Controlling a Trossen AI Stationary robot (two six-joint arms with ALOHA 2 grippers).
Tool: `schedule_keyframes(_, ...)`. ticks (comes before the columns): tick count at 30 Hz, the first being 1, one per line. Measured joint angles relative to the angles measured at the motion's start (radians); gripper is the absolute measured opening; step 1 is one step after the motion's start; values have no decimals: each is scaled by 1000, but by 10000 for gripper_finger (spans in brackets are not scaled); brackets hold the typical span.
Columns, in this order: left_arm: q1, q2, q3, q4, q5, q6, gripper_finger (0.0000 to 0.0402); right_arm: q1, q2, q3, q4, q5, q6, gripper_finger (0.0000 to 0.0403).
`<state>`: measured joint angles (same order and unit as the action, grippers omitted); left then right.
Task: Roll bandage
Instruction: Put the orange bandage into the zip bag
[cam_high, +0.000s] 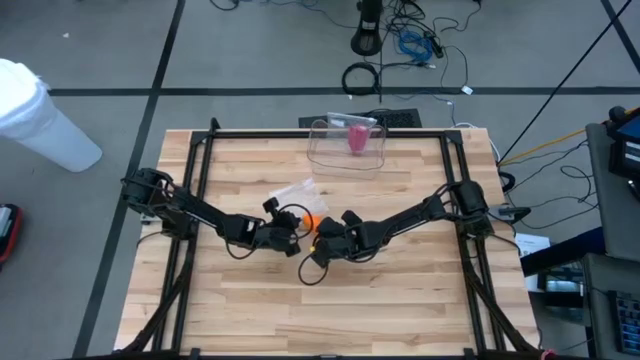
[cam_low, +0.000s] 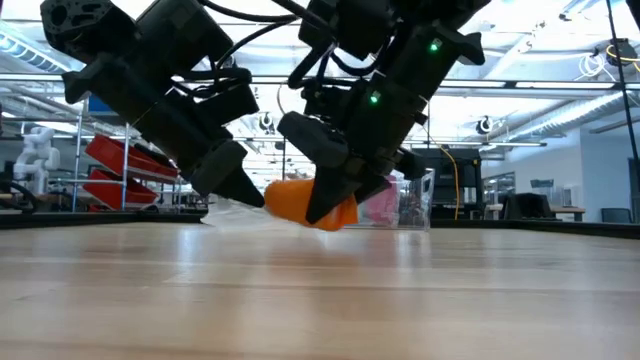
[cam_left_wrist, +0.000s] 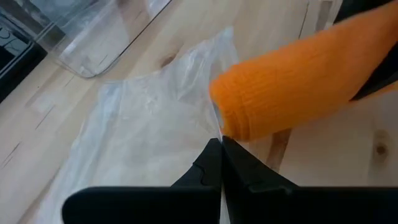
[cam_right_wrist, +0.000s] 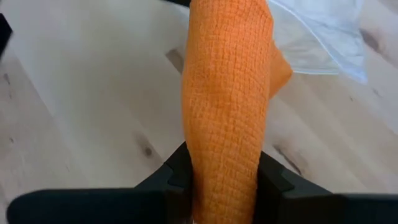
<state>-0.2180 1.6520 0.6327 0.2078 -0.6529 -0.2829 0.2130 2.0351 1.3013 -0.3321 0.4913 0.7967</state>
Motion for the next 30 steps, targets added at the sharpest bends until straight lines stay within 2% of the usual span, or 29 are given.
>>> schedule_keyframes(11,0,0,0,71,6,30,0,0,23,1,-23,-48,15,84)
schedule_keyframes(18,0,0,0,108,105,34,0,-3,23,1,-23,-48,29,84)
schedule_keyframes(30,0,38,1,145,198,40,0,-35,20,1,-21,-47,34,84)
